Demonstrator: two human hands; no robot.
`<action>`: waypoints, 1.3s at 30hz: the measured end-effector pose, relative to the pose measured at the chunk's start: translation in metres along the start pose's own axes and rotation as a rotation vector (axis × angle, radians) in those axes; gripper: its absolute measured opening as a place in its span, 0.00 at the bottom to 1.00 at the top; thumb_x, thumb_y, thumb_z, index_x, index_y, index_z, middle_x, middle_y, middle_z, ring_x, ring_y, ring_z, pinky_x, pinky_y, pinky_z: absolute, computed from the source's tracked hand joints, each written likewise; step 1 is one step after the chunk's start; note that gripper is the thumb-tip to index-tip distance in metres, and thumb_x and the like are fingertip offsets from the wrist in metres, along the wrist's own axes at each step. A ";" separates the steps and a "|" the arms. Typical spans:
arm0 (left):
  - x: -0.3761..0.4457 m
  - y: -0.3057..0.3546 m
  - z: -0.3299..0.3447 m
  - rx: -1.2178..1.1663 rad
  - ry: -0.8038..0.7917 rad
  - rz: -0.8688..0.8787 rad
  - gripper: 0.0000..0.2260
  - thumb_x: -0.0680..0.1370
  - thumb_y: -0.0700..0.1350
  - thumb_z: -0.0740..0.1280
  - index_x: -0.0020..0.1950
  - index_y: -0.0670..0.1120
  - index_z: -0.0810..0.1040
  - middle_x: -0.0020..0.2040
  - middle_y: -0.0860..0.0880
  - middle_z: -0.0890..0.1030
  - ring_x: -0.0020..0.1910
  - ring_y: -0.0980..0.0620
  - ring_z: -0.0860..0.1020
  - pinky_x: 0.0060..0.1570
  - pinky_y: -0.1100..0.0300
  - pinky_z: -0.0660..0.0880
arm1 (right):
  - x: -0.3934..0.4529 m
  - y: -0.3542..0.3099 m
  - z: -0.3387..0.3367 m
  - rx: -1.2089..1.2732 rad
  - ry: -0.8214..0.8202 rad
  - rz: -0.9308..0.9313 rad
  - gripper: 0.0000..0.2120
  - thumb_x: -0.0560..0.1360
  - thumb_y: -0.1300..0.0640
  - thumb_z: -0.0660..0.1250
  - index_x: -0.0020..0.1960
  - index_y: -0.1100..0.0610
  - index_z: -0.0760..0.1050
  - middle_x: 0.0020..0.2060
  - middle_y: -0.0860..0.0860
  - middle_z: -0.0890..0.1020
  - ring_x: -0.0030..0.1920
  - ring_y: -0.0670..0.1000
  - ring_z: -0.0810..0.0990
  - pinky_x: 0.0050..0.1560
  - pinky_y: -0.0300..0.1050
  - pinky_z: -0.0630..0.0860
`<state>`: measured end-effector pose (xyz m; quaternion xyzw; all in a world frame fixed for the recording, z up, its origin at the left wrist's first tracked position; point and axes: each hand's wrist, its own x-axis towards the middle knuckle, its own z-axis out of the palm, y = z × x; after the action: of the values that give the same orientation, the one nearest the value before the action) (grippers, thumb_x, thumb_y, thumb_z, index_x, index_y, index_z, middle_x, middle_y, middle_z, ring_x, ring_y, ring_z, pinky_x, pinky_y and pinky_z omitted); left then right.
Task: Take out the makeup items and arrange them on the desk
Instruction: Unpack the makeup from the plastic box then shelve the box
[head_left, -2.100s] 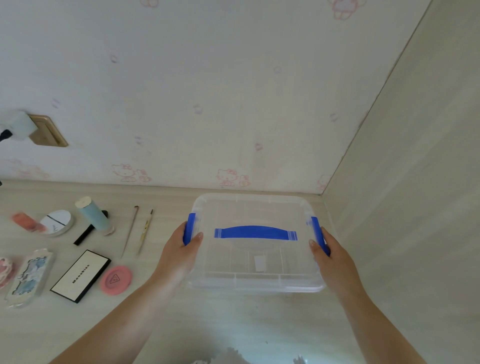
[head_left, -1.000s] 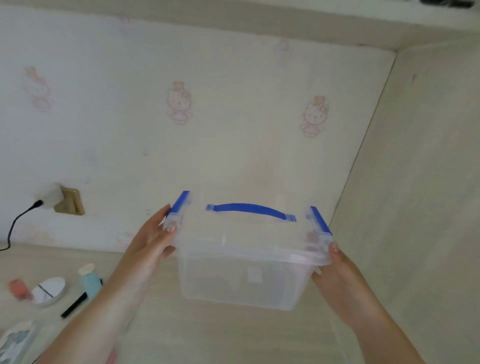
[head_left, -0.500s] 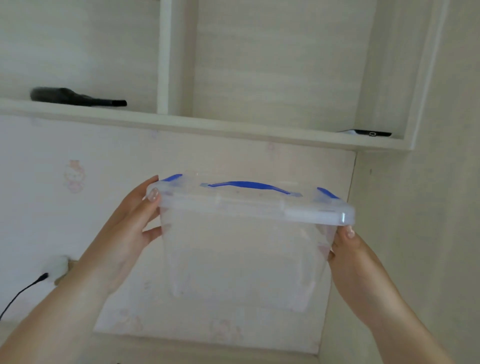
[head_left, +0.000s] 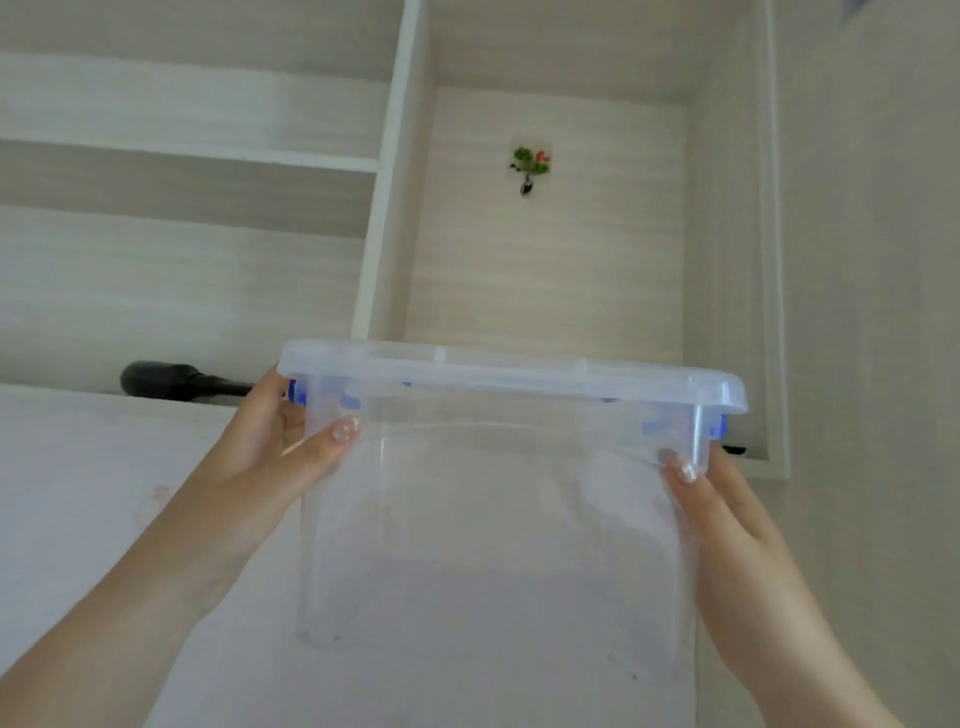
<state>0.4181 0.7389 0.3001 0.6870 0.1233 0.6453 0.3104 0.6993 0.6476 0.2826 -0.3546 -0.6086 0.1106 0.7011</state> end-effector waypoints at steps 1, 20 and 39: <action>0.004 0.005 0.001 -0.004 0.002 0.021 0.28 0.56 0.66 0.75 0.54 0.62 0.77 0.56 0.58 0.81 0.59 0.62 0.76 0.59 0.49 0.73 | 0.006 -0.007 0.001 0.008 -0.012 -0.020 0.42 0.54 0.25 0.69 0.66 0.38 0.70 0.62 0.41 0.78 0.66 0.46 0.74 0.70 0.57 0.63; 0.120 0.024 0.013 0.031 -0.027 0.171 0.22 0.64 0.59 0.70 0.58 0.62 0.76 0.54 0.53 0.83 0.56 0.58 0.80 0.64 0.45 0.71 | 0.109 -0.051 0.006 -0.052 0.076 -0.197 0.34 0.56 0.25 0.65 0.59 0.36 0.74 0.57 0.40 0.81 0.58 0.47 0.80 0.63 0.60 0.71; 0.171 -0.064 0.030 0.031 0.035 0.137 0.26 0.77 0.46 0.66 0.69 0.66 0.61 0.66 0.57 0.75 0.64 0.60 0.74 0.66 0.54 0.69 | 0.183 0.030 0.022 -0.097 0.025 0.001 0.13 0.74 0.40 0.61 0.58 0.37 0.73 0.45 0.25 0.79 0.47 0.25 0.75 0.63 0.44 0.69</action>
<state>0.4850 0.8783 0.4018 0.6872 0.0913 0.6750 0.2525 0.7306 0.7847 0.4056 -0.3898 -0.6044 0.0770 0.6905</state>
